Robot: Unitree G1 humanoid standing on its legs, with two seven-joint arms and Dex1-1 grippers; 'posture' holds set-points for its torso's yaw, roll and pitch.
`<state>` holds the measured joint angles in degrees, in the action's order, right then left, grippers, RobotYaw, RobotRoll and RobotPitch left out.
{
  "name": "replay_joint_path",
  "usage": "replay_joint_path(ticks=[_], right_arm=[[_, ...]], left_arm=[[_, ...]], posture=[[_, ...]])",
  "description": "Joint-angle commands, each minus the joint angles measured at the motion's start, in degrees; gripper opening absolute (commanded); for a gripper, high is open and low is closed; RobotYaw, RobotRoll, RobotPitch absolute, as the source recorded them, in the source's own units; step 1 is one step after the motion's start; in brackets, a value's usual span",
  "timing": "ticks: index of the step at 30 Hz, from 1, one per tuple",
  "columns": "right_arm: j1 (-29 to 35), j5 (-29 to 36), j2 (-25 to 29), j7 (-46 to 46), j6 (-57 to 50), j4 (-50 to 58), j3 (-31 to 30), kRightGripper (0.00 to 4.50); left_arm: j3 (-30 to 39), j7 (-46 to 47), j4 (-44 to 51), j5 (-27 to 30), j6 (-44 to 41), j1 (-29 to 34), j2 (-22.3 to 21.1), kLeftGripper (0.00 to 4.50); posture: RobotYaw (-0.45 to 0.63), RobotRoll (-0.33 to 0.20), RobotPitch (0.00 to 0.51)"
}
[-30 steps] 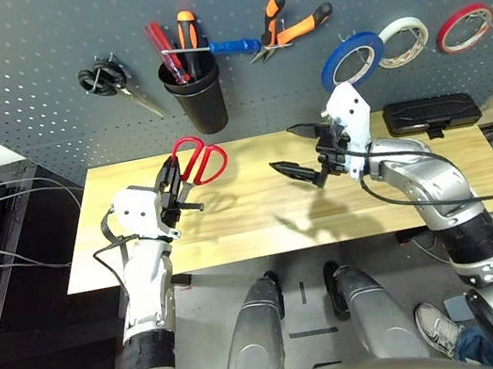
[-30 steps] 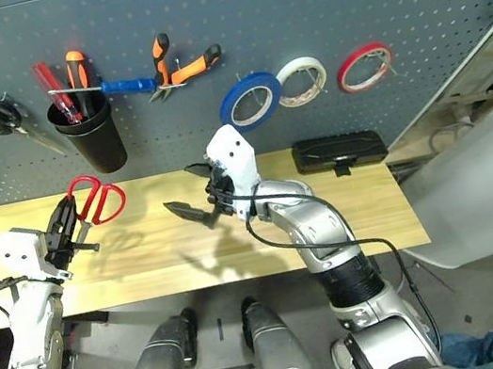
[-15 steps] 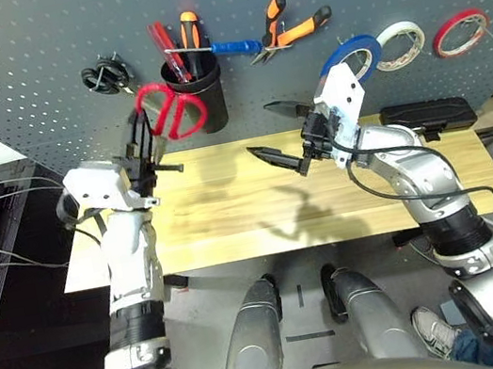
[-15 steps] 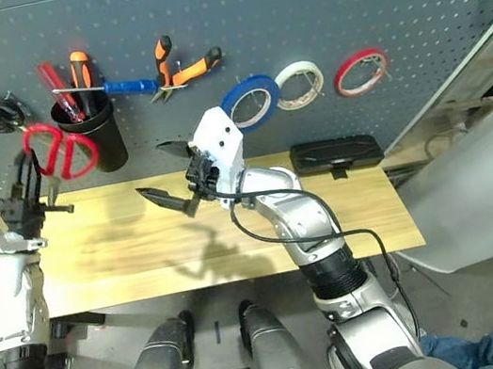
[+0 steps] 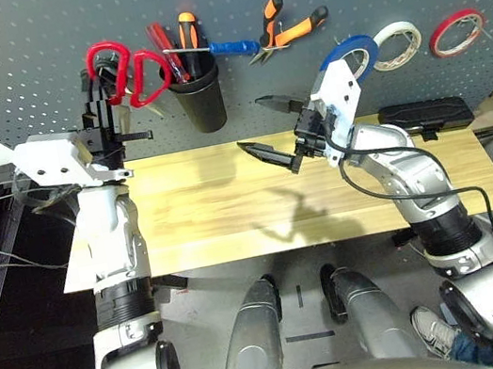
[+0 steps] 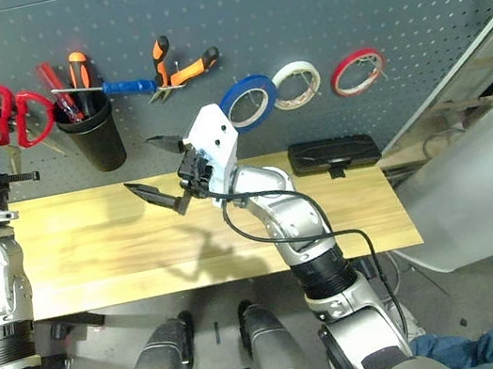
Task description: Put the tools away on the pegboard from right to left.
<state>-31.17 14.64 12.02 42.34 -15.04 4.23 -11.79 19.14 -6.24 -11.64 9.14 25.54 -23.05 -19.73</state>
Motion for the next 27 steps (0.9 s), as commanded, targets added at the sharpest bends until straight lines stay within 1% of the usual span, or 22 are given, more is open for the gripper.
replay_joint_path(ticks=[1,7,16,19,22,25,27], right_arm=[[0.0,-0.3,0.2,0.1,0.0,0.1,-0.4,4.5],[-0.1,-0.4,0.5,-0.3,-0.4,0.0,-0.3,4.5],[-0.4,-0.6,0.7,-1.6,-0.8,-0.4,0.1,4.5],[-0.4,-0.6,0.8,-1.9,-1.0,-0.4,0.2,4.5],[-0.3,-0.7,0.9,-2.4,-1.4,-0.6,0.3,4.5],[0.6,-0.2,0.1,-5.3,-4.6,-1.7,1.6,4.5],[1.9,0.3,-1.7,-9.9,-7.2,-5.4,4.4,4.5]], left_arm=[[0.7,0.8,-2.2,-0.6,-0.3,-0.6,-0.9,0.06],[0.1,1.0,-5.8,-1.1,-0.1,-2.1,-1.9,0.06],[-0.6,-0.3,-11.8,-0.7,-0.4,-5.0,-2.3,0.06],[-0.8,0.0,-14.5,-1.0,-2.3,-6.0,-2.5,0.06],[-1.1,-0.1,-17.0,-1.1,-6.2,-6.7,-3.0,0.06],[-2.1,-0.1,-19.9,-2.7,-7.7,-6.8,-3.9,0.95],[-4.2,-1.9,-20.9,-3.9,-9.1,-5.3,-4.1,1.53]], posture=[[0.11,0.0,0.212],[0.1,0.0,0.213],[0.09,0.0,0.212],[0.08,0.0,0.213],[0.08,0.0,0.213],[0.08,0.0,0.216],[0.08,0.0,0.223]])
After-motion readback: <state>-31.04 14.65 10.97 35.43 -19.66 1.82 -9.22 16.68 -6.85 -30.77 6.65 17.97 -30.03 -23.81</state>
